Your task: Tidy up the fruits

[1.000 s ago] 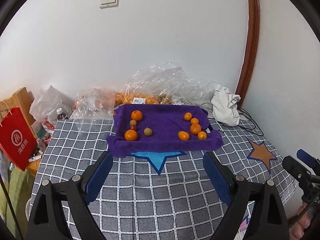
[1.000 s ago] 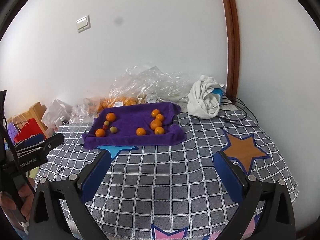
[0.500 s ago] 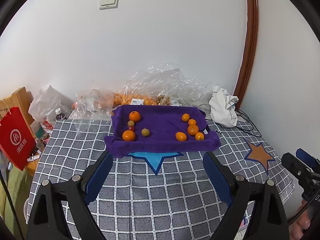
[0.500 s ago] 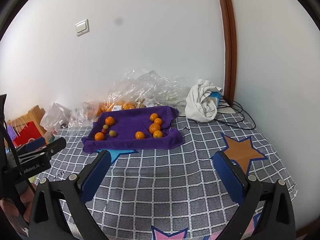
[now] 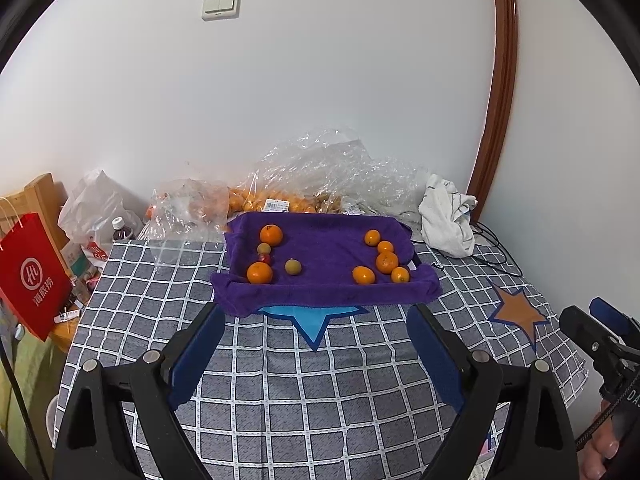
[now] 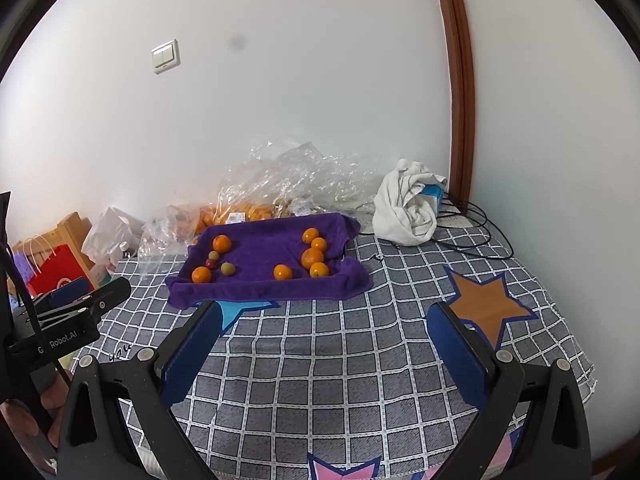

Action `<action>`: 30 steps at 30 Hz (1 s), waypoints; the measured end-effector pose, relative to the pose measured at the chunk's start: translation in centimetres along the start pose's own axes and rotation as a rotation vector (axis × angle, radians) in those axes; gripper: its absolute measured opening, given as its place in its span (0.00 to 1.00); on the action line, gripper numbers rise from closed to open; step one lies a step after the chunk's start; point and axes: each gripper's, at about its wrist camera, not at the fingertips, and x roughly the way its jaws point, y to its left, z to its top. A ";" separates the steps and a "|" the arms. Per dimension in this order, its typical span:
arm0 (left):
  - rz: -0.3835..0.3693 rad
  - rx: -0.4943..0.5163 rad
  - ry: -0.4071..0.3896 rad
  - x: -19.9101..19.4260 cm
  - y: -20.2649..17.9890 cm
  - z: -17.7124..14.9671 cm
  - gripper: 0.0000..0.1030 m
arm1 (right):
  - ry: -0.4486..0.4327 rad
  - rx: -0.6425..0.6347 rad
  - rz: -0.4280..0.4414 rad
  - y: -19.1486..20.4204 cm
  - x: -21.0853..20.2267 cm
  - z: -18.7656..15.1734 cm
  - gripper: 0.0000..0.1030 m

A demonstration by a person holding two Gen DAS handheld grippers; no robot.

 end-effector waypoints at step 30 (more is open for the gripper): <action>0.006 0.005 -0.018 -0.5 0.3 0.2 0.90 | -0.021 -0.001 0.011 0.6 -0.1 0.3 0.98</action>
